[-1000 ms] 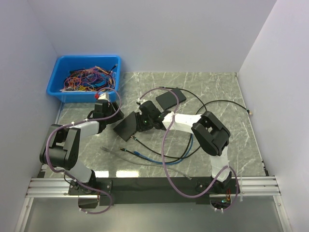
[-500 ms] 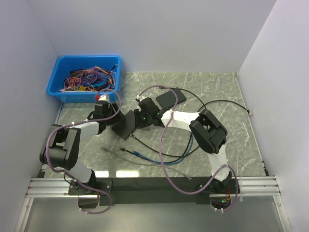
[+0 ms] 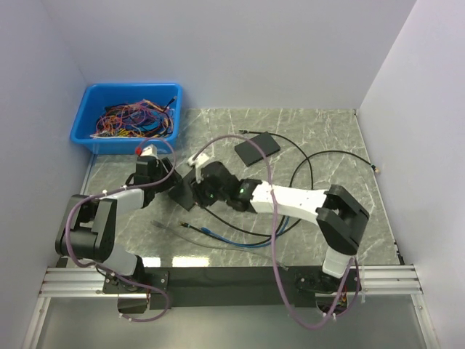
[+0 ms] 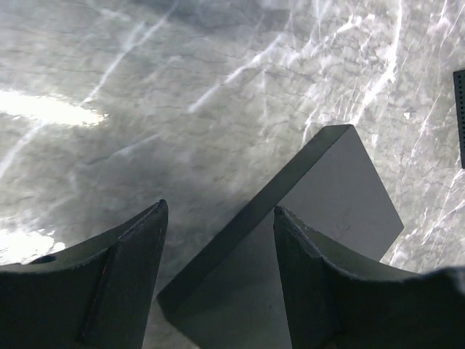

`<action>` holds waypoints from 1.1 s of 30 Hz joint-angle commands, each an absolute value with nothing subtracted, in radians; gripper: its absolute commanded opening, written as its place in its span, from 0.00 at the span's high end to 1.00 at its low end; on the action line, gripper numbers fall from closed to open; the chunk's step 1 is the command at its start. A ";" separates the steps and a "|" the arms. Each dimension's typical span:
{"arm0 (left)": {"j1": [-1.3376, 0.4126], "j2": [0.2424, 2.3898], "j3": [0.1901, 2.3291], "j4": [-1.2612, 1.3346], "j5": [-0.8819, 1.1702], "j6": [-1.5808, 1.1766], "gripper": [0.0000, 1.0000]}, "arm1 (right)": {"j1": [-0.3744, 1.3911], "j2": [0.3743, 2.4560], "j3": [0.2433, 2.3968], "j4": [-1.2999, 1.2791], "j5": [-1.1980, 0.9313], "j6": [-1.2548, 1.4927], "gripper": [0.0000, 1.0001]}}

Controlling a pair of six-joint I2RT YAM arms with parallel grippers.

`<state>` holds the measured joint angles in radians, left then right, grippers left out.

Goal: Insert the plug into the switch port

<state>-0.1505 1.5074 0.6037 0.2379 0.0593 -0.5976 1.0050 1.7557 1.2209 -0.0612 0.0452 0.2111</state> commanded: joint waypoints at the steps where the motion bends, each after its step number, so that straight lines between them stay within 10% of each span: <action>1: -0.130 1.453 0.566 0.316 0.095 -0.615 0.34 | 1.063 1.717 1.184 -0.022 0.061 0.141 0.55; 33: -0.071 1.443 0.534 0.373 0.158 -0.640 0.35 | 1.175 2.005 1.330 -0.072 -0.034 0.120 0.54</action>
<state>-0.0750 1.4662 0.5381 0.3325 0.1383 -0.6327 1.1652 1.9980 1.2896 -0.0738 -0.0383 0.1337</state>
